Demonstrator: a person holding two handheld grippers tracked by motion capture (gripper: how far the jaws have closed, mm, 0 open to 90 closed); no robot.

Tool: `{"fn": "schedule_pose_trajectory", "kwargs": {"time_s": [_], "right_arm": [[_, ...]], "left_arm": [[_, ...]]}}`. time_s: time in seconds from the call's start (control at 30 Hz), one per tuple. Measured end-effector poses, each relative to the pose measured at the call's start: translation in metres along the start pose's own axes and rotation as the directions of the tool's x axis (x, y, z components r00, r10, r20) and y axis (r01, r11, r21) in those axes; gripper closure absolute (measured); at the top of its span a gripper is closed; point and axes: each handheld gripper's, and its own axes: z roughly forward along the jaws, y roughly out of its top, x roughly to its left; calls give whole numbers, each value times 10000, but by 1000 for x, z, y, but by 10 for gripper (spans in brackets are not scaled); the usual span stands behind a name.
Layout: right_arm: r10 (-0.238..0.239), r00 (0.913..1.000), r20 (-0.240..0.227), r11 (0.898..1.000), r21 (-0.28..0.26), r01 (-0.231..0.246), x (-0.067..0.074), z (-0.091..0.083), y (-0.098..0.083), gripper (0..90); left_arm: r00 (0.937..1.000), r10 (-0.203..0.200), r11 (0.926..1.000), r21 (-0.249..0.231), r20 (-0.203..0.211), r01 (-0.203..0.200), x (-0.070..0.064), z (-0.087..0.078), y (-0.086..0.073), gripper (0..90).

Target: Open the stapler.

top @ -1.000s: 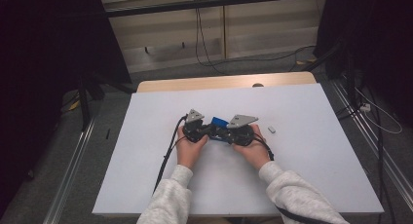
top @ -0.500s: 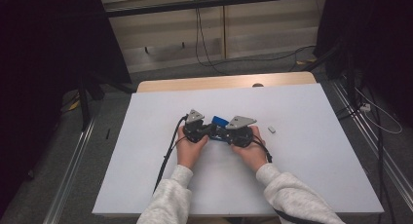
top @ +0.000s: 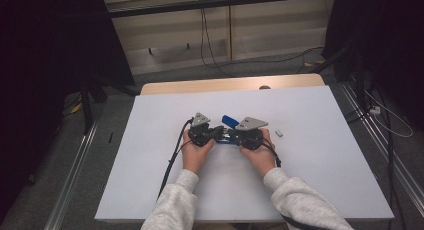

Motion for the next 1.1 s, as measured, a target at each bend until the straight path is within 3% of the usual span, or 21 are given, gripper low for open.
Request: {"fn": "schedule_pose_trajectory", "kwargs": {"time_s": [0.17, 0.3, 0.37, 0.6, 0.7, 1.1], "right_arm": [[115, 9999, 113, 9999, -55, -115, 0, -1, -1, 900], [148, 9999, 84, 9999, -13, -147, 0, -1, -2, 900], [149, 9999, 69, 9999, 8, -149, 0, -1, -1, 900], [165, 9998, 89, 9999, 28, -166, -1, 0, -1, 900], [119, 9998, 150, 9999, 82, -120, 0, -1, -1, 900], [261, 9986, 456, 9997, -24, -260, 0, -5, 0, 900]], "left_arm": [[10000, 8, 10000, -10, -24, -8, 0, 0, 0, 900], [9997, -159, 9993, -322, 171, 165, 1, -2, 0, 900], [9999, -51, 9994, -345, 93, 54, 0, -4, 4, 900], [9998, -127, 9996, -245, 145, 131, 1, -5, 3, 900], [9998, -163, 9999, 45, 91, 163, 1, -3, 1, 900], [9994, -290, 9996, 37, 189, 289, 2, -3, 1, 900]]}}
